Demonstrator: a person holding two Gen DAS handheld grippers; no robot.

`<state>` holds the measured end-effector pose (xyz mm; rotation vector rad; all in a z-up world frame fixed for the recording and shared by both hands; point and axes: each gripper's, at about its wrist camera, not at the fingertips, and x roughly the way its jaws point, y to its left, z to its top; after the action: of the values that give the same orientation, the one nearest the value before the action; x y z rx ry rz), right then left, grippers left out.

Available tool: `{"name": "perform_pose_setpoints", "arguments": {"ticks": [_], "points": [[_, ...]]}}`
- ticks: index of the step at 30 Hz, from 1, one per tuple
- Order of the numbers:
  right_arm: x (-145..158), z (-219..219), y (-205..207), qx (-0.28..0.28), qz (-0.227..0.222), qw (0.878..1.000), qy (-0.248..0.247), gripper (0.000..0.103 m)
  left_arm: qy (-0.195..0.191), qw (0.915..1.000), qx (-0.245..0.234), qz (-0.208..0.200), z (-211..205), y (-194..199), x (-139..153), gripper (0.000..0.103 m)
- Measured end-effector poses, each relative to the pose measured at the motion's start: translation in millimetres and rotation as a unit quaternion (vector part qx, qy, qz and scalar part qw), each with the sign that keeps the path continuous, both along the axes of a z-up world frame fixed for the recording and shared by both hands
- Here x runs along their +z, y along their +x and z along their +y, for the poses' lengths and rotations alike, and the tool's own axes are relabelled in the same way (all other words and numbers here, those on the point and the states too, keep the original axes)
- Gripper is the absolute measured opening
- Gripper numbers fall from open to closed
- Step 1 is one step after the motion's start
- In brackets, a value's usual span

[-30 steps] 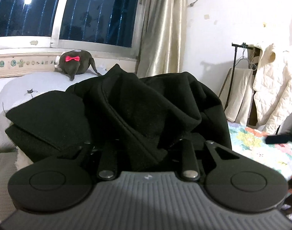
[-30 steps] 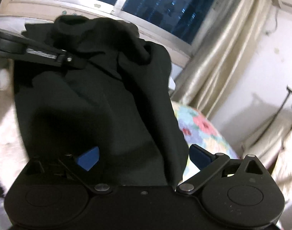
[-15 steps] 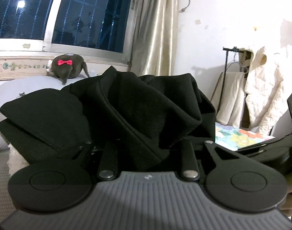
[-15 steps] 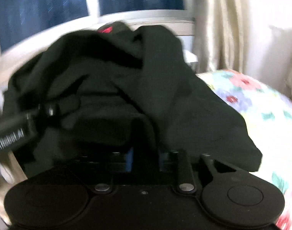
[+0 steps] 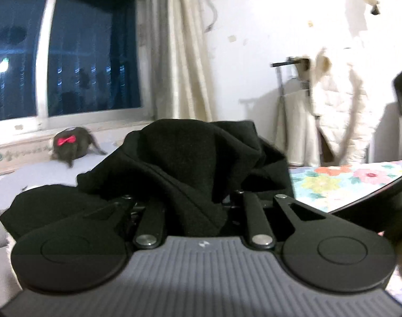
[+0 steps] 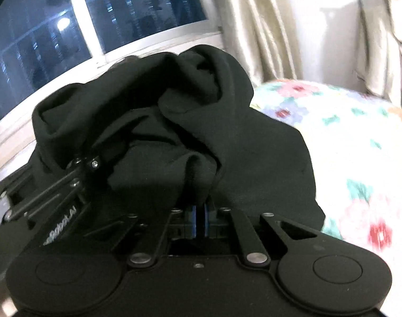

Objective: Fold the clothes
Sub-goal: 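Grasp the black garment with the right gripper and lift it off the pile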

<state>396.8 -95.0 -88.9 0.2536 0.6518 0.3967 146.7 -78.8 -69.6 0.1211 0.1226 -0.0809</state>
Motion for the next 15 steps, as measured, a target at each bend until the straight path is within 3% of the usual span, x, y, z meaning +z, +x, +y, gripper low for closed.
{"name": "perform_pose_setpoints", "arguments": {"ticks": [4, 10, 13, 15], "points": [[6, -28, -28, -0.031, 0.009, 0.999, 0.037, 0.007, -0.019, 0.9979, -0.063, 0.000, -13, -18, 3, 0.015], [36, -51, -91, -0.059, -0.009, 0.998, 0.032, 0.007, -0.048, 0.9874, -0.150, -0.007, -34, -39, 13, 0.015], [48, -63, -121, -0.073, -0.040, 0.996, 0.020, 0.007, -0.068, 0.9842, -0.163, 0.010, -45, -52, 30, 0.014], [52, -72, -134, -0.097, -0.036, 0.994, 0.018, 0.007, -0.078, 0.9788, -0.189, 0.001, -53, -63, 35, 0.014]]}}
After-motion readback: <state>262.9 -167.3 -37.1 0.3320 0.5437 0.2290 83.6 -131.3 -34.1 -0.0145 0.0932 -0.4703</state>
